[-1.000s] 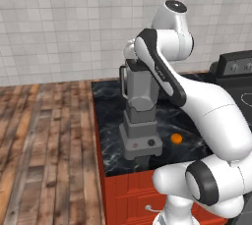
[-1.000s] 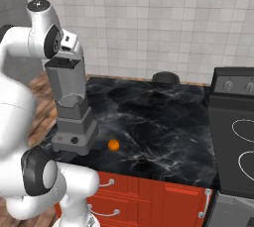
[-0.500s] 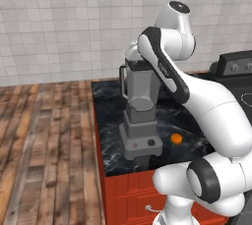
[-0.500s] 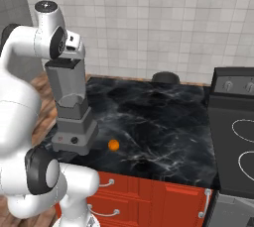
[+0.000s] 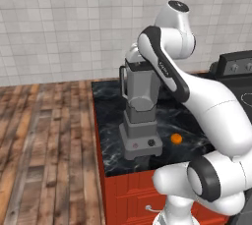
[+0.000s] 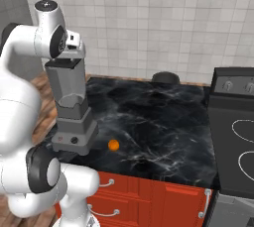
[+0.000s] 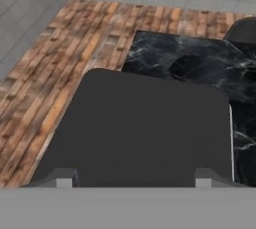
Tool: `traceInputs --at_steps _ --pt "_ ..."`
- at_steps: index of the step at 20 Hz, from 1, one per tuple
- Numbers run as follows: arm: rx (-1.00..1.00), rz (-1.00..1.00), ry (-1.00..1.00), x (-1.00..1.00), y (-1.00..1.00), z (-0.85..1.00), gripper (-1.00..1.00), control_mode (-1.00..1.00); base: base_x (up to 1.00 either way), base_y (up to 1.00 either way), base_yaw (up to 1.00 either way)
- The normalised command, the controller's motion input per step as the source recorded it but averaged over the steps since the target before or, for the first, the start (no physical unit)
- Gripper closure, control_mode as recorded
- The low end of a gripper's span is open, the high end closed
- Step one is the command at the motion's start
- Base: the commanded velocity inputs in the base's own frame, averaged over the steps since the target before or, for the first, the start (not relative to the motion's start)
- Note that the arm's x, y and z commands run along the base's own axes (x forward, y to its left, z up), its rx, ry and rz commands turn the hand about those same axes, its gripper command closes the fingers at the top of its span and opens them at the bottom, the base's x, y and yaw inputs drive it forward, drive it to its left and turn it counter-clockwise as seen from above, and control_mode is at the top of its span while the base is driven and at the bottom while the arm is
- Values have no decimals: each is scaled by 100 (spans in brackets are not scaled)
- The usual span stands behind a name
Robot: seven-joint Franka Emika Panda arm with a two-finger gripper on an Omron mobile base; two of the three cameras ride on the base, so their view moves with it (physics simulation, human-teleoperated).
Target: Open the blender lid, put the tangerine in the blender, close the lid, and start the blender.
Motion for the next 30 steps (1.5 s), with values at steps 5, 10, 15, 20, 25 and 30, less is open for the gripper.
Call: traceInputs --at_steps 5,10,15,20,25,30 --pt "0 1 2 1 15 15 100 -100 0 0 0" --pt "0 0 -4 -1 4 93 100 -100 0 0 0" --pt "1 4 -19 -23 -26 86 100 -100 0 0 0" --pt "2 3 -18 -64 -86 18 100 -100 0 0 0" --pt "0 0 -2 -50 -100 -37 100 -100 0 0 0" --pt "0 1 2 -11 -100 -74 100 -100 0 0 0"
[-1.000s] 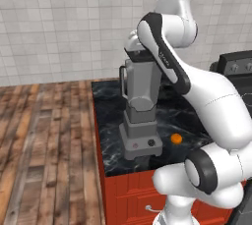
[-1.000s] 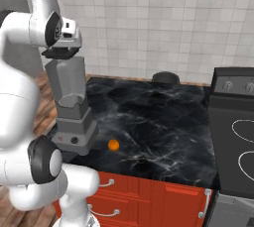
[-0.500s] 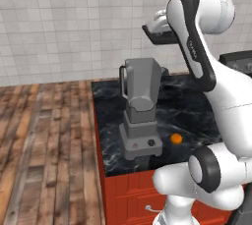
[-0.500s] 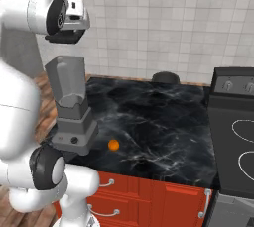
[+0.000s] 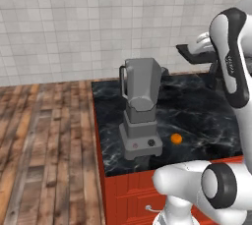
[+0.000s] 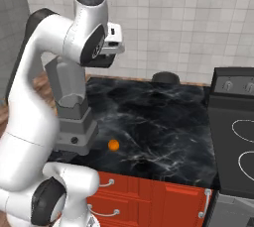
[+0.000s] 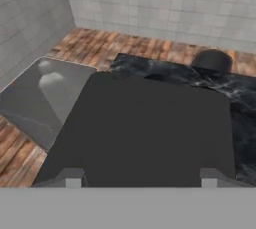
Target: Open the blender lid, put the tangerine in the blender, close the lid, and start the blender.
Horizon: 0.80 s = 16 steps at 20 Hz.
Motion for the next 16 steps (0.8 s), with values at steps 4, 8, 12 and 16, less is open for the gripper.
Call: traceInputs --at_steps 4,8,12,16 --pt "0 0 9 0 -100 -94 100 -100 0 0 0" --pt "-6 0 12 6 -100 -100 100 -100 0 0 0" --pt "-9 0 8 4 -100 -100 100 -100 0 0 0" --pt "-7 -3 10 19 -98 -100 100 -100 0 0 0"
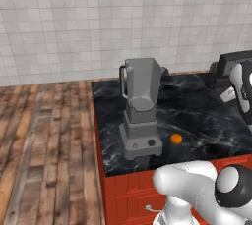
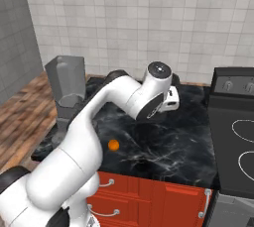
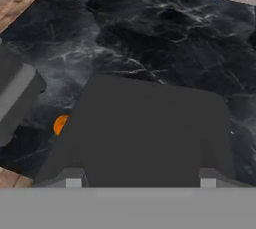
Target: Open the blender lid, put the tangerine in the blender, close the lid, and start the blender.
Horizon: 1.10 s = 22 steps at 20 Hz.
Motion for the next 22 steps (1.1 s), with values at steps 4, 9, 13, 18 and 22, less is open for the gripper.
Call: traceInputs --at_steps 4,9,13,18,22 --pt "-7 -2 15 51 -51 -100 100 -100 0 0 0" --pt "-1 -2 12 55 -18 -100 100 -100 0 0 0" --pt "0 -3 14 73 0 -82 100 -100 0 0 0" --pt "3 0 6 56 -22 -62 100 -100 0 0 0" --pt "10 0 0 23 -34 -44 100 -100 0 0 0"
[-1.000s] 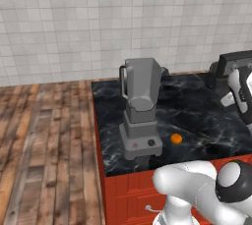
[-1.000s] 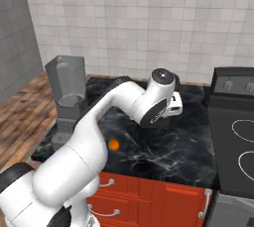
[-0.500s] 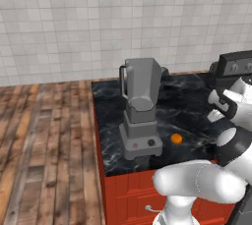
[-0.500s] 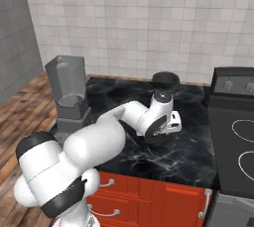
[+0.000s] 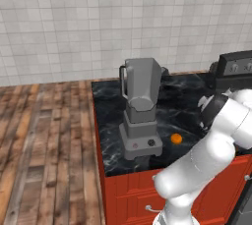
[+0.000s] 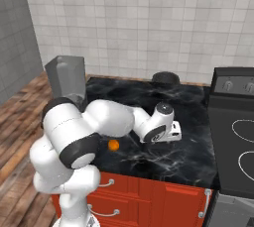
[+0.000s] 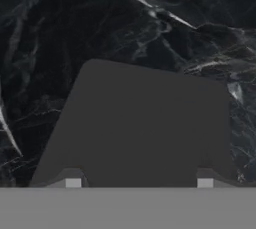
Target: Open the blender lid, put the tangerine in the blender, close the lid, and start the blender.
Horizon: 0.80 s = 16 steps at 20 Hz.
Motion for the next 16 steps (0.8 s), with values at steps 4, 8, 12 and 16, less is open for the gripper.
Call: traceInputs --at_steps 4,8,12,16 --pt "13 0 1 9 -27 -45 100 -100 0 0 0" --pt "9 0 4 16 -8 -41 -100 -100 0 0 0" --pt "6 0 2 6 0 -4 -100 -100 0 0 0" --pt "2 0 0 -4 3 25 -100 -100 0 0 0"
